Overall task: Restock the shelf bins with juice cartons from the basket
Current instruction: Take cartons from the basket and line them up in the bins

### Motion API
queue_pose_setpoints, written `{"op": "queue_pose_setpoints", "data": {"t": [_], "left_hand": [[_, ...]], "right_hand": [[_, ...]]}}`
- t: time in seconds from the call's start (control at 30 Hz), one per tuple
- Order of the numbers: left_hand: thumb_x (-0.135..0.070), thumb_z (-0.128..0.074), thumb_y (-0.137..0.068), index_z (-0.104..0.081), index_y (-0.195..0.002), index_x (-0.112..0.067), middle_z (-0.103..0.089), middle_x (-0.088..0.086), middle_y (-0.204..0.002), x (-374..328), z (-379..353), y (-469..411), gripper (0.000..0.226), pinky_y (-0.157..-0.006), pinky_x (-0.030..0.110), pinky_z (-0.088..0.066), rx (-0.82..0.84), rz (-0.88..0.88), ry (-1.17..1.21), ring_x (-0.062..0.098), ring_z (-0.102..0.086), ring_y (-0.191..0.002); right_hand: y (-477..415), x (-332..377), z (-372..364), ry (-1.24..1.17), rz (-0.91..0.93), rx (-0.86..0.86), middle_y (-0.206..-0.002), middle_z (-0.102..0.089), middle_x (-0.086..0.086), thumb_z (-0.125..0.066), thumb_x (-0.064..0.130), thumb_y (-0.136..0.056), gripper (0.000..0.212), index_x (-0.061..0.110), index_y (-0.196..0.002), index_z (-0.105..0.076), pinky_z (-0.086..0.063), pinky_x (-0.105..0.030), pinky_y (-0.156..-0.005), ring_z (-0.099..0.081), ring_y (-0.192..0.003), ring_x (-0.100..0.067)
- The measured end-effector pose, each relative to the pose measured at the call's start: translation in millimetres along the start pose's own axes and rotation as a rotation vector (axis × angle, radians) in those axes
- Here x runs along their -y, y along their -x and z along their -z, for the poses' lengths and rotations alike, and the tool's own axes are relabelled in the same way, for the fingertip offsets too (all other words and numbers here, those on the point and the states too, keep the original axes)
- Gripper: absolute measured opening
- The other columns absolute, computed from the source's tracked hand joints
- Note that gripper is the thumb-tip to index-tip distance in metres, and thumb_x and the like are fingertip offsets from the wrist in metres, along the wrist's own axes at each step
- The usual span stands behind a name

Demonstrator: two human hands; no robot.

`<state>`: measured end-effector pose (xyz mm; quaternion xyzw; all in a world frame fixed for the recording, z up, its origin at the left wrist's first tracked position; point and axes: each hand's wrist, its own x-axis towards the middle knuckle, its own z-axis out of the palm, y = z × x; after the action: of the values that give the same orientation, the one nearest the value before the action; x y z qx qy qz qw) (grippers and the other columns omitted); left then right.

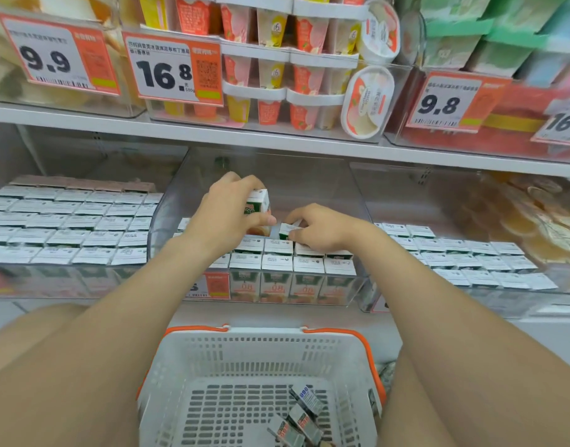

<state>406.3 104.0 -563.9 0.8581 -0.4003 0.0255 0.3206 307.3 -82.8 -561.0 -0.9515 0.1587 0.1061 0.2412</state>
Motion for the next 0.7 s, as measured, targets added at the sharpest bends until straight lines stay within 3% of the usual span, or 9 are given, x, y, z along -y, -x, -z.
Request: {"op": "queue_pose_setpoints", "data": {"t": [0.1,0.2,0.3,0.4,0.47,0.57,0.63,0.7], "left_hand": [[-0.054,-0.08,-0.084,-0.064,-0.128,-0.027,-0.055,0.004,-0.117,2,-9,0,0.053,-0.088,0.043,-0.05,0.171,0.008,-0.147,0.033,-0.059,-0.105],[-0.058,-0.049,-0.104,-0.061,-0.135,-0.029,-0.064,0.005,-0.125,5,-15,-2,0.045,-0.093,0.048,-0.041,0.393,0.038,-0.384,0.033,-0.056,-0.12],[-0.045,-0.027,-0.113,-0.063,-0.121,-0.032,-0.06,0.004,-0.123,9,-12,-3,0.039,-0.092,0.051,-0.032,0.486,0.09,-0.373,0.035,-0.051,-0.122],[-0.029,-0.03,-0.113,-0.047,-0.149,-0.041,-0.046,0.009,-0.148,12,-5,-3,0.042,-0.111,0.058,-0.029,0.512,0.125,-0.391,0.043,-0.038,-0.139],[-0.011,-0.035,-0.107,-0.035,-0.159,-0.038,-0.038,0.012,-0.156,15,2,-1,0.058,-0.12,0.063,-0.024,0.528,0.141,-0.384,0.044,-0.034,-0.143],[0.0,-0.037,-0.1,-0.032,-0.159,-0.035,-0.035,0.012,-0.158,24,15,5,0.069,-0.119,0.06,-0.031,0.561,0.154,-0.323,0.042,-0.036,-0.144],[-0.004,-0.039,-0.102,-0.03,-0.16,-0.035,-0.034,0.01,-0.16,29,21,10,0.066,-0.117,0.054,-0.036,0.582,0.151,-0.304,0.037,-0.038,-0.144],[-0.005,-0.041,-0.103,-0.029,-0.16,-0.033,-0.035,0.008,-0.16,31,26,14,0.065,-0.117,0.049,-0.037,0.594,0.152,-0.299,0.033,-0.038,-0.145]], "right_hand": [[1,-1,-1,-0.015,-0.001,0.01,-0.155,-0.051,-0.005,-0.055,0.033,-0.106,0.048,0.023,-0.153,-0.049,-0.04,-0.043,-0.117,-0.049,-0.141,-0.024],[2,1,-3,-0.035,-0.007,0.0,-0.157,-0.049,-0.004,-0.055,0.027,-0.106,0.049,0.017,-0.154,-0.048,-0.038,-0.041,-0.119,-0.046,-0.144,-0.024],[0,5,-5,-0.072,-0.002,-0.029,-0.143,-0.06,-0.003,-0.056,0.016,-0.103,0.045,0.013,-0.147,-0.056,-0.044,-0.036,-0.111,-0.056,-0.131,-0.022],[1,7,-5,-0.098,0.005,-0.031,-0.131,-0.061,0.002,-0.057,0.019,-0.103,0.041,0.016,-0.144,-0.06,-0.044,-0.036,-0.109,-0.057,-0.127,-0.021],[-2,6,-4,-0.092,-0.022,0.011,-0.144,-0.058,-0.004,-0.051,0.023,-0.104,0.042,0.013,-0.145,-0.057,-0.038,-0.044,-0.118,-0.049,-0.138,-0.028],[-10,11,-5,-0.08,-0.075,0.098,-0.158,-0.041,-0.022,-0.041,0.016,-0.103,0.049,-0.008,-0.146,-0.042,-0.027,-0.06,-0.122,-0.035,-0.146,-0.045],[-13,17,-4,-0.071,-0.062,0.115,-0.161,-0.041,-0.017,-0.043,0.014,-0.106,0.049,-0.007,-0.15,-0.04,-0.03,-0.046,-0.122,-0.036,-0.147,-0.041],[-14,20,-1,-0.048,-0.051,0.142,-0.15,-0.054,-0.001,-0.045,0.017,-0.107,0.047,0.003,-0.152,-0.047,-0.035,-0.035,-0.111,-0.052,-0.136,-0.028]]}}
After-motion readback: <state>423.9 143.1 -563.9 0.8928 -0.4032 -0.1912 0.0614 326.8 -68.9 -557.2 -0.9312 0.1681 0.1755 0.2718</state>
